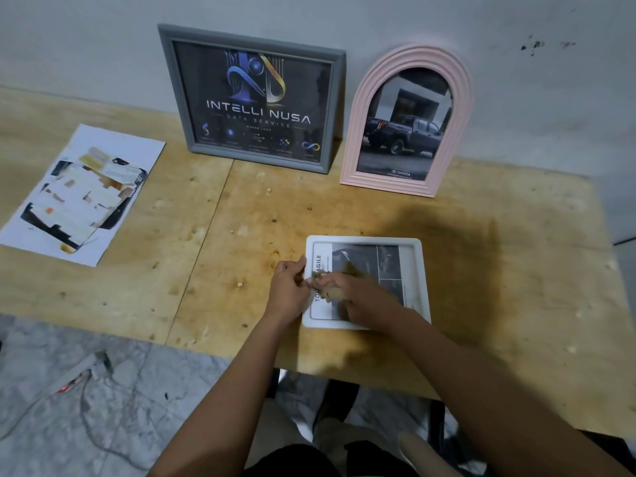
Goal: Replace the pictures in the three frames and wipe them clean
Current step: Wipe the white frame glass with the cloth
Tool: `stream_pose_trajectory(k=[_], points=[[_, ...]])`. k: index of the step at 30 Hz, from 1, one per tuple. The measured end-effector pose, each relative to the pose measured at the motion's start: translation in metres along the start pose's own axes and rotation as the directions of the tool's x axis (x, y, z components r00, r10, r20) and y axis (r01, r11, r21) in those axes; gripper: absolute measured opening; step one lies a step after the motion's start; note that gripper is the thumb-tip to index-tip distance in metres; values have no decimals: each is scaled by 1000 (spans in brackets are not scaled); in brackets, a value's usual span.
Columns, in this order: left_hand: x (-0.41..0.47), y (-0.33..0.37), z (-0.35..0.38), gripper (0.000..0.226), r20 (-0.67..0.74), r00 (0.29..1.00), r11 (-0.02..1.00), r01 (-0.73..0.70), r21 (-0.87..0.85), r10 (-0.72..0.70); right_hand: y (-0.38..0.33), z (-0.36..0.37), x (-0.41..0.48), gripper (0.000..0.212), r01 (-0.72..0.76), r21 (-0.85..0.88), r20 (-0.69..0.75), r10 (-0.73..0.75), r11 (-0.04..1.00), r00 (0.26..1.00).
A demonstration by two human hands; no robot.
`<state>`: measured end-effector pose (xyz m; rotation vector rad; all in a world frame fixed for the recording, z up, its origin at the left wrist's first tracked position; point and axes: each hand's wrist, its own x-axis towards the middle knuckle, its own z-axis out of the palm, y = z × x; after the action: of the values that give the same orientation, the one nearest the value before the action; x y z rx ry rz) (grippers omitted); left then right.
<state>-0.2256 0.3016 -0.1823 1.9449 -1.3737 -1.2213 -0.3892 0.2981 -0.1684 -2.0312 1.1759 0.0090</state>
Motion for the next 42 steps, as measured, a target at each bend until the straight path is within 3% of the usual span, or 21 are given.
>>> stream_pose_trajectory(k=[2, 4, 11, 16, 21, 25, 27, 28, 30, 31, 33, 35, 37, 40, 42], points=[[1, 1, -1, 49, -4, 1000, 1000, 25, -11, -25, 2, -1, -7, 38, 68, 27, 34, -69, 997, 997], [2, 1, -2, 49, -11, 999, 999, 41, -15, -41, 3, -2, -16, 29, 43, 121, 45, -49, 992, 998], [1, 2, 0, 51, -10, 999, 999, 34, 14, -34, 21, -4, -40, 25, -90, 145, -2, 91, 985, 996], [1, 2, 0, 51, -12, 1000, 999, 22, 26, -22, 37, -8, -58, 25, -111, 263, -64, 132, 958, 989], [2, 0, 1, 51, -18, 1000, 1000, 18, 26, -18, 61, -17, -87, 23, -74, 50, -193, 83, 996, 978], [5, -4, 1, 49, -22, 1000, 999, -22, 37, 23, 73, -28, -96, 22, -209, -87, -269, 179, 974, 946], [6, -7, 2, 47, -7, 999, 997, -43, 68, 44, 71, -32, -94, 27, -257, 51, -428, 254, 965, 867], [5, -8, 3, 47, -2, 998, 995, -56, 77, 56, 69, -35, -91, 25, -267, 148, -551, 304, 952, 777], [-1, -3, 5, 50, -12, 998, 994, -65, 83, 66, 68, -42, -89, 19, -322, 301, -736, 433, 898, 520], [-5, 0, 5, 49, -27, 998, 994, -57, 98, 60, 70, -43, -90, 17, -383, 357, -757, 504, 852, 415], [-10, -1, 9, 46, -89, 993, 991, -72, 116, 82, 80, -42, -93, 19, -524, 412, -696, 628, 746, 347], [-15, -2, 13, 41, -155, 983, 990, -82, 112, 99, 90, -33, -98, 37, -651, 360, -576, 709, 668, 408], [-19, -2, 17, 34, -211, 972, 988, -81, 131, 107, 93, -21, -104, 53, -729, 209, -497, 712, 652, 495], [-25, -4, 21, 28, -239, 961, 964, -79, 255, 142, 82, -15, -102, 57, -749, 0, -564, 619, 663, 547], [-28, -7, 22, 26, -247, 955, 944, -79, 322, 164, 70, -15, -95, 53, -697, -11, -629, 537, 717, 562]])
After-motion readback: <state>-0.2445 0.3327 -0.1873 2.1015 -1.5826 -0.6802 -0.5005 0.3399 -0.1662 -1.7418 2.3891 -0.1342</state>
